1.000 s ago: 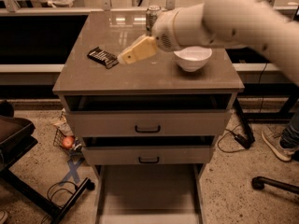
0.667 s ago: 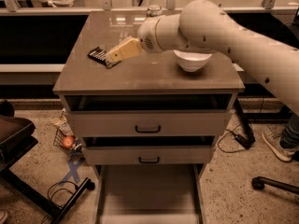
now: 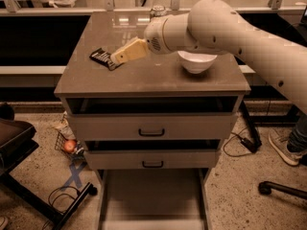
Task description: Place rxbar chocolate into bottom drawer
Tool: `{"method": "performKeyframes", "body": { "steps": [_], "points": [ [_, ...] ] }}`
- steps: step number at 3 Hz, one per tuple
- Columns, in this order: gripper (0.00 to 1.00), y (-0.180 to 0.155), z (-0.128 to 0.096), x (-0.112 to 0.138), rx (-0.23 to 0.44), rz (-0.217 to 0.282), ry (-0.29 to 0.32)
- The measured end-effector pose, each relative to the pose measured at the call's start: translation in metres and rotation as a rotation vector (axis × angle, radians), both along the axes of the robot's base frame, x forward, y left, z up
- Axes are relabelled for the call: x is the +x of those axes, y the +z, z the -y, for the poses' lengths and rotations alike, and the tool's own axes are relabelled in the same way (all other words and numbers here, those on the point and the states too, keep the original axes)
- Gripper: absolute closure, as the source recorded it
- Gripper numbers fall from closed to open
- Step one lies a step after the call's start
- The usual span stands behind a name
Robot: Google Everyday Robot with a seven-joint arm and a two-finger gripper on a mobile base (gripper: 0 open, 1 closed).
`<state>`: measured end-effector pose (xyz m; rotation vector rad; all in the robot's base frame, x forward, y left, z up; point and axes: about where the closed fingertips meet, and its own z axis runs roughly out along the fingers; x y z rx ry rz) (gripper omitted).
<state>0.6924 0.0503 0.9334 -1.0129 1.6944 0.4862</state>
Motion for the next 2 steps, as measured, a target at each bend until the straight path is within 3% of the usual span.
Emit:
{"method": "performKeyframes", "body": {
  "steps": [1,2],
  "points": [
    [0.0,-0.031,-0.047,0.017,0.016,-0.023,0.073],
    [0.0,-0.055,-0.078,0.028,0.027,-0.047,0.119]
  ]
}}
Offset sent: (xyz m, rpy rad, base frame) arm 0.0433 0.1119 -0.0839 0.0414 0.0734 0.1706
